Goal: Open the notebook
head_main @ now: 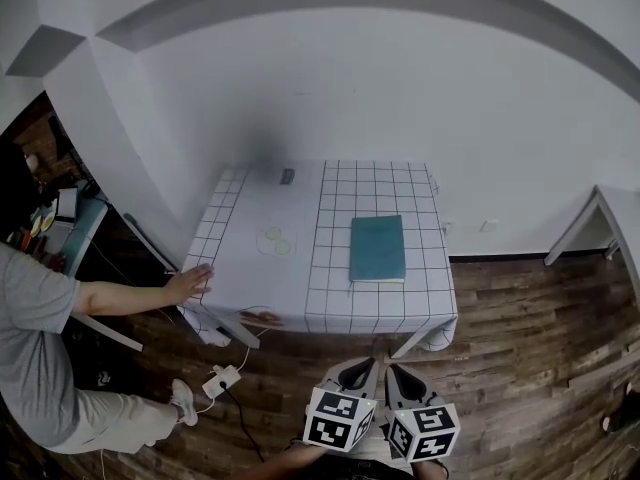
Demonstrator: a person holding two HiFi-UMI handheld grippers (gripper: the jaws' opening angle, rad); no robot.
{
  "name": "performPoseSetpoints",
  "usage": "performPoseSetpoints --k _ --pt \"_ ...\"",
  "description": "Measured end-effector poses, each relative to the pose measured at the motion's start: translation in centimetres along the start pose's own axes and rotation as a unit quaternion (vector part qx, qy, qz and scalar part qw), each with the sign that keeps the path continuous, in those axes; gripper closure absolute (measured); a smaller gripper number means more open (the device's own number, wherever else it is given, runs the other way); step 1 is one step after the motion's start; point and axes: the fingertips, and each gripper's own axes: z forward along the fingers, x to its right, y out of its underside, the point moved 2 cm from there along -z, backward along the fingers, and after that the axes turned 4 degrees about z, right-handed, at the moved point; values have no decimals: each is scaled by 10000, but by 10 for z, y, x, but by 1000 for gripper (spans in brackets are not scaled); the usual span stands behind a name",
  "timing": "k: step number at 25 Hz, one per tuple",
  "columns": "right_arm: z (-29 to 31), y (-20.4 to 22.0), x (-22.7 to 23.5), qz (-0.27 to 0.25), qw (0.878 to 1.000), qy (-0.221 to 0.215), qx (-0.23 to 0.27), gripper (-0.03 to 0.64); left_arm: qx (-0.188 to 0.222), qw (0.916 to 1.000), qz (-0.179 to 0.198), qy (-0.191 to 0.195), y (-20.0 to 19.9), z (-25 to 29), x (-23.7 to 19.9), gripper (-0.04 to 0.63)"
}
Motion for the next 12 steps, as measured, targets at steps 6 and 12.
performPoseSetpoints --k 6,12 --pt "41 -27 -9 56 9997 189 120 604 -11 9998 107 170 -18 12 -44 584" --pt "69 -44 -14 96 9992 343 204 603 -14 9994 163 299 -32 24 -76 584"
